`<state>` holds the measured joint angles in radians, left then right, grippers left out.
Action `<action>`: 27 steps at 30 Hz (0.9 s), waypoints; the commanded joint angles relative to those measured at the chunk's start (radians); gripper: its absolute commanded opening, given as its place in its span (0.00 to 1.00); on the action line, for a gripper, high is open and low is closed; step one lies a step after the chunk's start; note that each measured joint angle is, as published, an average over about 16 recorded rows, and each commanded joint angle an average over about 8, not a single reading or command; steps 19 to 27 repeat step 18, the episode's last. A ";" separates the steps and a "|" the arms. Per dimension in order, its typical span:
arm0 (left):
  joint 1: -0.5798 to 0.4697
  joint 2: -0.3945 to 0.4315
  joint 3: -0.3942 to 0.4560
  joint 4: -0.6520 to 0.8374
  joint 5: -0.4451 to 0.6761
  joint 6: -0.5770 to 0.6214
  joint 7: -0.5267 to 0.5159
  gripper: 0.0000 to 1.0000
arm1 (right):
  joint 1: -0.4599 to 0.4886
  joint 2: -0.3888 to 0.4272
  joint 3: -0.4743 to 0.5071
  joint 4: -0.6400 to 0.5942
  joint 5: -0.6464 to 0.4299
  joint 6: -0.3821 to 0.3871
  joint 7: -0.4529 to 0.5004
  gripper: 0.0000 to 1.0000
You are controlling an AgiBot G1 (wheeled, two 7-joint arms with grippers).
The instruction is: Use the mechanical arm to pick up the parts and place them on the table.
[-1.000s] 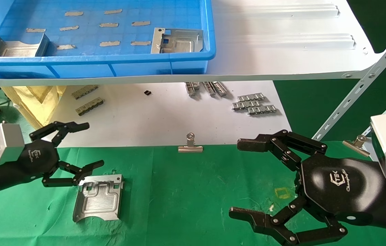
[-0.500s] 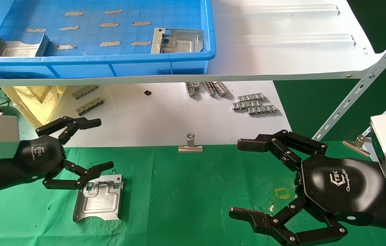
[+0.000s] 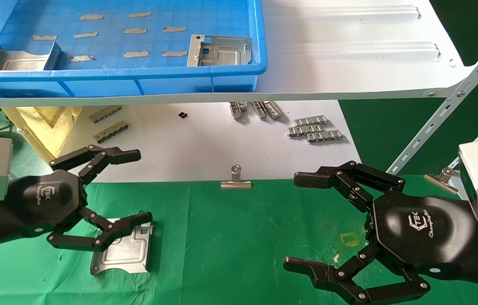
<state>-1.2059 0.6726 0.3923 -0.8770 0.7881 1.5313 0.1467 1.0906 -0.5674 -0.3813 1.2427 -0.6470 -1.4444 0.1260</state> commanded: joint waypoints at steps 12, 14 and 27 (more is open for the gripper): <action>0.082 -0.038 -0.071 -0.255 -0.036 -0.022 -0.209 1.00 | 0.000 0.000 0.000 0.000 0.000 0.000 0.000 1.00; 0.095 -0.044 -0.081 -0.294 -0.041 -0.026 -0.241 1.00 | 0.000 0.000 0.000 0.000 0.000 0.000 0.000 1.00; 0.111 -0.052 -0.095 -0.343 -0.048 -0.030 -0.282 1.00 | 0.000 0.000 0.000 0.000 0.000 0.000 0.000 1.00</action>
